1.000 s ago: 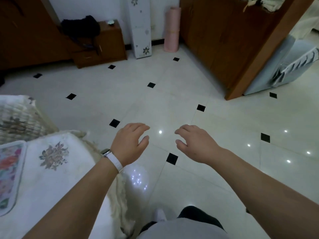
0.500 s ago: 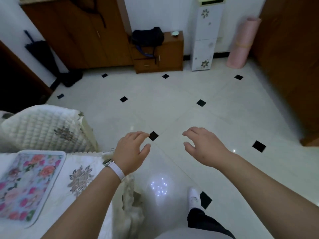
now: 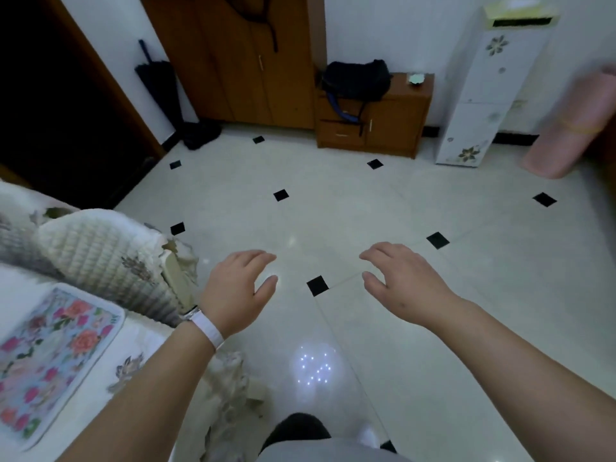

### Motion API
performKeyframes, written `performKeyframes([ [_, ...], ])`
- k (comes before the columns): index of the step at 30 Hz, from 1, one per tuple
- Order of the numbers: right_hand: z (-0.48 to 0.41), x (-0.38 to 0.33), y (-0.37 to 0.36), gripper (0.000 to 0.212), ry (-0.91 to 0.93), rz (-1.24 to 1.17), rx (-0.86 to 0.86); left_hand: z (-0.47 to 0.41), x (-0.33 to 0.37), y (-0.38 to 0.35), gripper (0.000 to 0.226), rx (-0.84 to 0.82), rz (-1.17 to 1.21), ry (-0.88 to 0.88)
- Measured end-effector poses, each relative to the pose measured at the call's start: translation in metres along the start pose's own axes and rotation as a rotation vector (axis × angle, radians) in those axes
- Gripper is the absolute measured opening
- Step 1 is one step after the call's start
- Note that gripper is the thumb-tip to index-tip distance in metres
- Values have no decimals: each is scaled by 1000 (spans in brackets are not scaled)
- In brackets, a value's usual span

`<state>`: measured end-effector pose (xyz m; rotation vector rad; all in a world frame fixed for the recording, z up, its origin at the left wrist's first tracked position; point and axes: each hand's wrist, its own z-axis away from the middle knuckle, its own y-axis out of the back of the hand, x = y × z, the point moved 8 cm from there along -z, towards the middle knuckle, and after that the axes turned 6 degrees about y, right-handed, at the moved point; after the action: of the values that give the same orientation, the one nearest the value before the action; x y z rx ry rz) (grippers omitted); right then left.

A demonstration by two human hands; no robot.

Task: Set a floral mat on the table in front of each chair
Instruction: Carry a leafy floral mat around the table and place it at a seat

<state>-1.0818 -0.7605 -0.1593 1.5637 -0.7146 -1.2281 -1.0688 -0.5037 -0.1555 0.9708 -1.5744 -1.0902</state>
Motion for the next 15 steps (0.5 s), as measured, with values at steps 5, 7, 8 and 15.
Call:
performKeyframes([
  [5,-64,7,0,39,44,-44,-14,-36,-28,-1,45,22,-14,56],
  [7,-91,10,-4,37,57,-51,-30,-55,-44,-7,45,15,-4,82],
  [8,-105,12,-6,37,60,-50,-39,-65,-52,-11,46,11,-1,90],
  [15,-233,23,-14,38,60,-34,-93,-163,-133,-35,45,12,75,163],
])
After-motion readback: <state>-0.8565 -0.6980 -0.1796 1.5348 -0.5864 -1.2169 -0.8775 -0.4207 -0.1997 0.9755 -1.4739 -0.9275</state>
